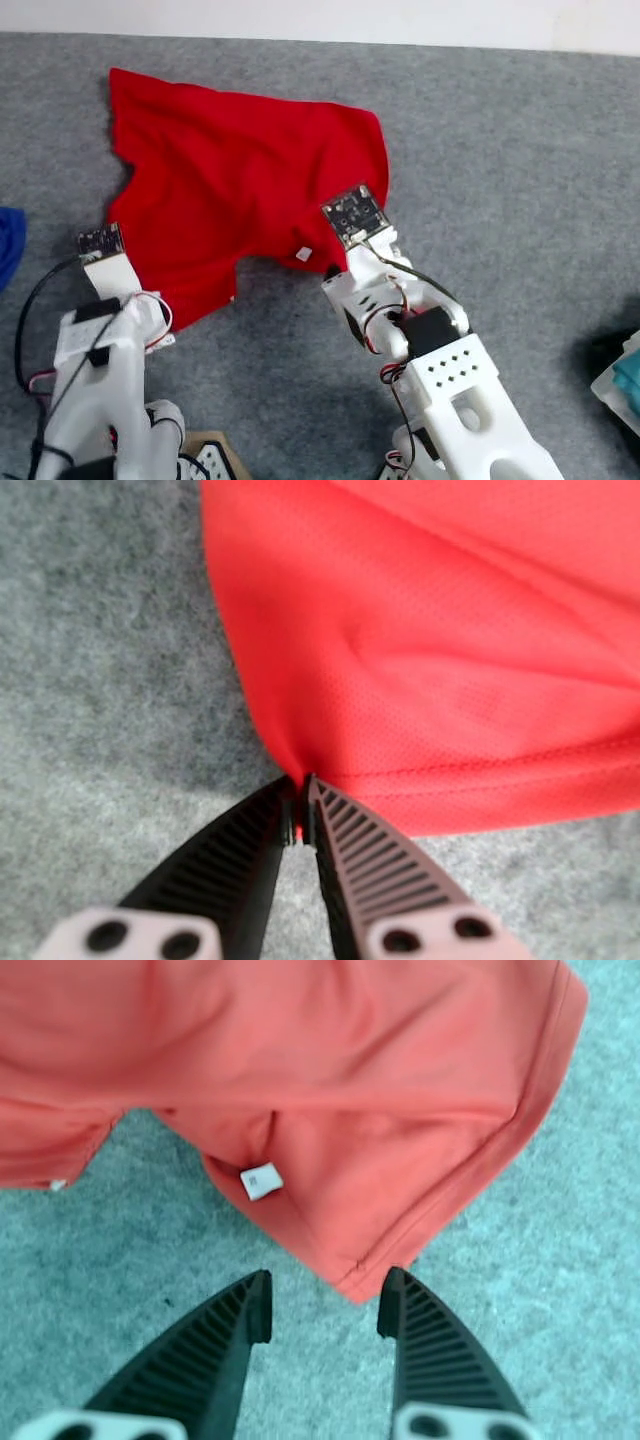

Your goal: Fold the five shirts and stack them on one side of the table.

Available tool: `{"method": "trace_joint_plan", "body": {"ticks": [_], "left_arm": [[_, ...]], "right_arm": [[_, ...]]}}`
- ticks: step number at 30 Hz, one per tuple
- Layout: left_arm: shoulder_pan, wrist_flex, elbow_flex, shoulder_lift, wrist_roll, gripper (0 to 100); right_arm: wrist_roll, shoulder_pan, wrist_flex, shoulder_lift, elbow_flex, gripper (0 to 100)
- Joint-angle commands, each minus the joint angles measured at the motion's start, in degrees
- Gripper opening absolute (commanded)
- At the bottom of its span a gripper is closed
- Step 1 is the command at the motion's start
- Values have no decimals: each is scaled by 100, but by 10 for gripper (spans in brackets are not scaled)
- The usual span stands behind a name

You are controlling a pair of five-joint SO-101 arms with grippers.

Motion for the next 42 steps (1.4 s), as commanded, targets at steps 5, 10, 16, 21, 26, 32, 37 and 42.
{"method": "trace_joint_plan", "body": {"ticks": [5,10,16,21,26,32,37,42], "left_arm": [[22,-26,-409,585,18,6],[-40,149,-593,444,158,6],[-541,1600,-1947,189,158,6],[-734,1688,-2396,198,158,6],[-743,1662,-2466,198,158,6],[-1297,1662,-3002,558,158,6],[-1490,1653,-3600,1851,141,6],[-1719,1653,-4374,2976,141,6]], "right_arm": [[-53,-567,66,-127,22,179],[-26,-629,-374,-66,453,197],[-35,-259,-980,233,699,266],[-44,40,-1455,1499,242,266],[-53,40,-1938,2941,-365,236],[-53,57,-2255,3837,-725,197],[-53,338,-2290,3855,-778,196],[-62,708,-2422,3846,-787,196]]}}
